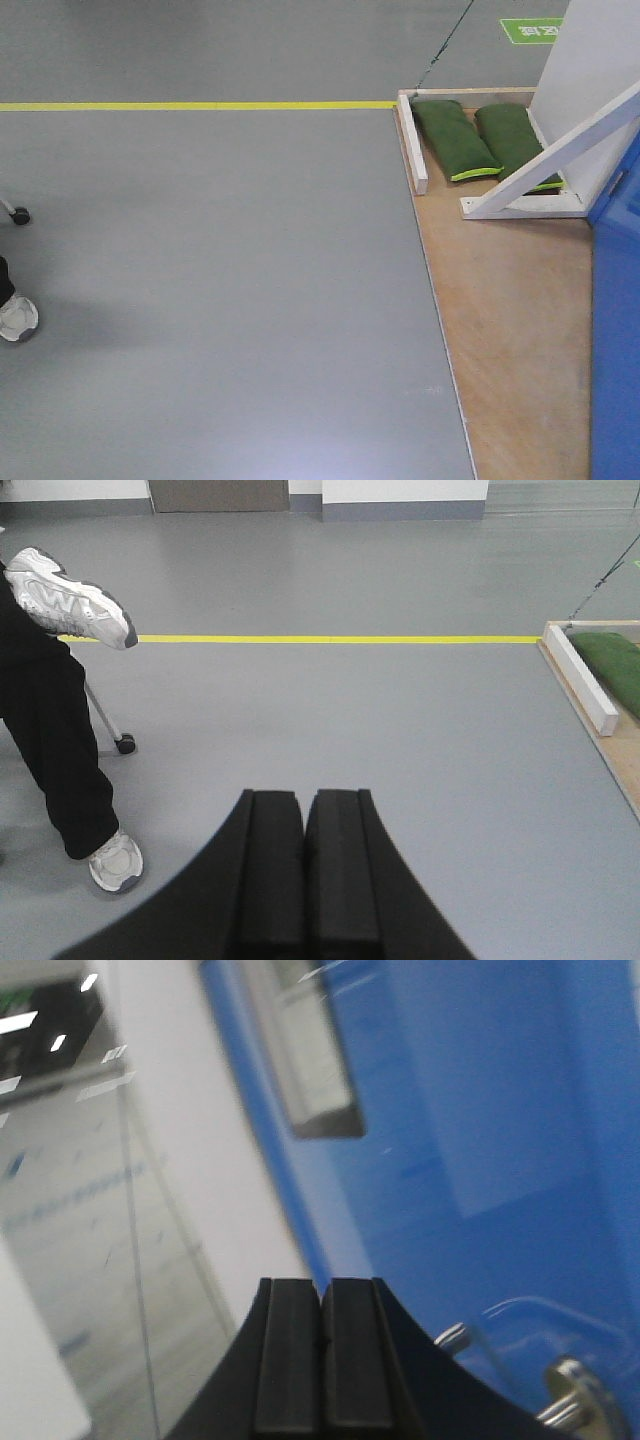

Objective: Move to blue door and open it

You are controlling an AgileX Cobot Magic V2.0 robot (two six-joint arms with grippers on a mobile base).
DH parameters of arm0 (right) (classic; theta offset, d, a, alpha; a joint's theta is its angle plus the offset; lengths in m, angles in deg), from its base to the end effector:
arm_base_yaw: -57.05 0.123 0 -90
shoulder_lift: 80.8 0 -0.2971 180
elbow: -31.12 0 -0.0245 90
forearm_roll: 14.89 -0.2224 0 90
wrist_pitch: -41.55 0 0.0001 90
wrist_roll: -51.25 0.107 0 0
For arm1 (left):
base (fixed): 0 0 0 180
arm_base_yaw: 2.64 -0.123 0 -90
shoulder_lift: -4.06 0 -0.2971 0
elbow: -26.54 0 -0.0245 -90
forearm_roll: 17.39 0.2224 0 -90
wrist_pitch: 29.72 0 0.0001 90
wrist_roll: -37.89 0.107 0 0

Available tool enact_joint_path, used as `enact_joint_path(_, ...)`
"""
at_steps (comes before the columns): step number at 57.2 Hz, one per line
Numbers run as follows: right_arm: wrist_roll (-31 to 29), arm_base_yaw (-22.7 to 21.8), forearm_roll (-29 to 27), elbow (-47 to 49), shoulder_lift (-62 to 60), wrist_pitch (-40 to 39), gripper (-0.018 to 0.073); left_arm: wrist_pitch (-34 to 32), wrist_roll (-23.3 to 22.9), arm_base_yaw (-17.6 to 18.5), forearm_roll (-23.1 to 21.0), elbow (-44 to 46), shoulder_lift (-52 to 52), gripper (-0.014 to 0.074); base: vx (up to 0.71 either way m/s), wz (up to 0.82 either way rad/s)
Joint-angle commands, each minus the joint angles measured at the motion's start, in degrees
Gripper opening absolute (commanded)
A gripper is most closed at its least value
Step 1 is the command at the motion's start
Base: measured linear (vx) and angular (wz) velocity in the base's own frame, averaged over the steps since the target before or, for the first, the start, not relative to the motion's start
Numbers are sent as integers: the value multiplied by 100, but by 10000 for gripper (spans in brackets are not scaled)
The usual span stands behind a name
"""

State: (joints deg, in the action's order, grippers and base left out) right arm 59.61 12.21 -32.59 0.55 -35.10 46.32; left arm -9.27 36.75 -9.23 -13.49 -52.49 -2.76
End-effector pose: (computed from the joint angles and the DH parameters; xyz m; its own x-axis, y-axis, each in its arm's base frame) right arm 0.0788 -0.0745 0.4292 0.4030 0.2173 -0.8890 0.5680 0.7023 0.4292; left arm 0.0272 0.0057 0.1688 -0.2839 0.0114 -0.9588 -0.1251 0.9909 0.0488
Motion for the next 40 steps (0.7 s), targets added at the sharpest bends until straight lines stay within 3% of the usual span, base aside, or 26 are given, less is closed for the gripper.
enact_joint_path(1,-6,-944,-1286,203,250,-984,8,-461,-39,36,-15,152,71,73,0,0)
enact_joint_path(6,-6,-1703,-2116,260,520,-1019,8,-461,-39,36,-15,152,71,73,0,0)
enact_joint_path(13,-11,-2266,-3083,593,1089,-982,8,-461,-39,36,-15,152,71,73,0,0)
enact_joint_path(27,-11,-2326,-4237,2023,2639,-751,8,-461,-39,36,-15,152,71,73,0,0)
enact_joint_path(40,-11,-2326,-4288,3129,3619,-69,8,-461,-39,36,-15,152,71,73,0,0)
